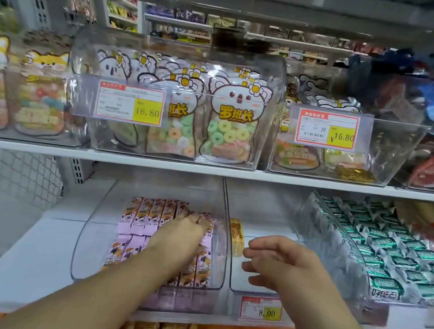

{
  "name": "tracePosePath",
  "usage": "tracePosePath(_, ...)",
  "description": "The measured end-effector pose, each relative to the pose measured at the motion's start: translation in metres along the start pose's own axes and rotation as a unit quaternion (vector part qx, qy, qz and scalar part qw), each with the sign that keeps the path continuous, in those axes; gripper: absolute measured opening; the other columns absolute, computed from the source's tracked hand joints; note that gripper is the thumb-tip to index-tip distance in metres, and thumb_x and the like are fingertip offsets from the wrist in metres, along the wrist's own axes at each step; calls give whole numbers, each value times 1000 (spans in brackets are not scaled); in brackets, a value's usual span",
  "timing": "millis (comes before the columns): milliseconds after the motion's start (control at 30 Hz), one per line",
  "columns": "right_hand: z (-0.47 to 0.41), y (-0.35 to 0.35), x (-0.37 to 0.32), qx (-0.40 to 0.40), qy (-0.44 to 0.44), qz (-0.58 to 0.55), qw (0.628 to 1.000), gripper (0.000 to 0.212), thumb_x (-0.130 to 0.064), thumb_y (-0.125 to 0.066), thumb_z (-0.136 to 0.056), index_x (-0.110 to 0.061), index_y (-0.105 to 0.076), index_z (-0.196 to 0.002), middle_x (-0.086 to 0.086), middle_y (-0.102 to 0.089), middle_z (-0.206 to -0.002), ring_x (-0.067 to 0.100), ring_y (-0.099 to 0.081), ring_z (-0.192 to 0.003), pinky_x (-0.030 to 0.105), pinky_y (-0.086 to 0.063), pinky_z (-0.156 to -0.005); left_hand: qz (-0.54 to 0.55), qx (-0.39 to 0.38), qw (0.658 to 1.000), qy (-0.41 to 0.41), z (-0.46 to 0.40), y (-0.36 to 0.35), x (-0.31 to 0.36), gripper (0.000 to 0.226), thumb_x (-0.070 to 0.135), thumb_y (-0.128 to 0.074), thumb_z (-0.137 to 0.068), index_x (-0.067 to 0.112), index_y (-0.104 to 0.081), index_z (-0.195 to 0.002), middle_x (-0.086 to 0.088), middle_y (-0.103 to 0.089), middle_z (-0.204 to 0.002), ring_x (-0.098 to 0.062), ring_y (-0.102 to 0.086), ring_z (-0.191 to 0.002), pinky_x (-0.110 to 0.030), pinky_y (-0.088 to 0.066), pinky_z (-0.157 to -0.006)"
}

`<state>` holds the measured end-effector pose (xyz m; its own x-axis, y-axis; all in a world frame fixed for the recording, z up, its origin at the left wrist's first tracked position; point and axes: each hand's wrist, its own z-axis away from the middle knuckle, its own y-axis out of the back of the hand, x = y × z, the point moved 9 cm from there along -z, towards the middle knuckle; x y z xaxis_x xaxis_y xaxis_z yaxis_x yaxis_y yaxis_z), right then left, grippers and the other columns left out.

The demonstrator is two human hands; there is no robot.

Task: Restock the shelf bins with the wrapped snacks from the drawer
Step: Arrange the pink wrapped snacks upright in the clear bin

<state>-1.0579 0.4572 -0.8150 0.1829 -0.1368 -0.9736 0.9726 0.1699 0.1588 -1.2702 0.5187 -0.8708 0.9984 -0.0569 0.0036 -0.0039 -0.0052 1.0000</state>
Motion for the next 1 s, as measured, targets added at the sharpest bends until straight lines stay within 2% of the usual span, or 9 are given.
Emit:
tracePosePath(133,-3,0,9,-7,-5,34,999,20,5,-66,-93,-12,-76,-98,1,-81,-91,30,-76,-92,49,-61,-93,-55,11,998,1,2,2,4,61,46,-61,-101,19,-41,-152,-6,-58,-143,-28,-49,-133,-41,-48,-102)
tracePosePath(233,-3,-5,13,-13,4,78,997,26,3,-68,-91,-20,-76,-99,-6,-80,-92,20,-75,-92,40,-61,-89,-89,19,996,-6,5,1,2,70,52,-64,-96,20,-40,-153,-5,-57,-145,-28,-43,-137,-42,-38,-109)
tracePosePath(333,1,-11,14,-18,24,121,992,29,-1,-69,-90,-28,-74,-100,-8,-77,-99,9,-72,-93,34,-59,-89,-72,8,997,-28,9,0,1,78,63,-59,-94,25,-33,-157,-4,-46,-155,-28,-34,-144,-44,-32,-116)
tracePosePath(433,3,-12,12,-25,39,157,986,30,-4,-71,-90,-31,-71,-103,-10,-74,-104,3,-68,-99,33,-56,-97,-35,-34,998,-26,14,-3,-5,87,76,-46,-94,32,-19,-164,-5,-23,-169,-30,-14,-156,-48,-18,-126)
tracePosePath(533,4,-12,14,-31,30,180,983,30,-9,-71,-90,-35,-69,-105,-14,-73,-108,-2,-65,-107,35,-55,-100,-18,-59,998,-33,16,-5,-8,76,68,-31,-103,34,-8,-166,0,-3,-175,-25,0,-161,-47,-4,-128)
tracePosePath(600,4,-10,17,-31,21,186,982,29,-11,-71,-90,-36,-69,-105,-15,-72,-110,-2,-64,-109,37,-55,-101,-19,-64,997,-40,15,-8,-8,69,59,-27,-108,33,-2,-166,3,1,-175,-22,4,-161,-46,0,-129)
tracePosePath(700,3,-9,21,-32,14,194,980,29,-12,-71,-90,-36,-68,-106,-15,-71,-110,-1,-64,-110,37,-56,-101,-13,-55,998,-30,9,-14,-12,65,52,-26,-110,33,2,-166,4,1,-175,-21,3,-161,-46,1,-130)
tracePosePath(867,0,-6,24,-34,13,205,978,30,-13,-70,-91,-37,-67,-107,-15,-71,-111,-3,-63,-109,34,-55,-100,-19,-28,999,7,-9,-16,-17,65,49,-26,-110,28,0,-166,0,-7,-175,-28,-3,-161,-50,0,-130)
tracePosePath(1000,-3,-6,28,-31,16,202,979,30,-13,-69,-90,-38,-67,-106,-17,-71,-111,-3,-63,-110,36,-57,-98,-9,-27,999,31,-16,-18,-17,65,49,-26,-109,30,1,-166,-1,-7,-175,-31,-3,-160,-52,0,-130)
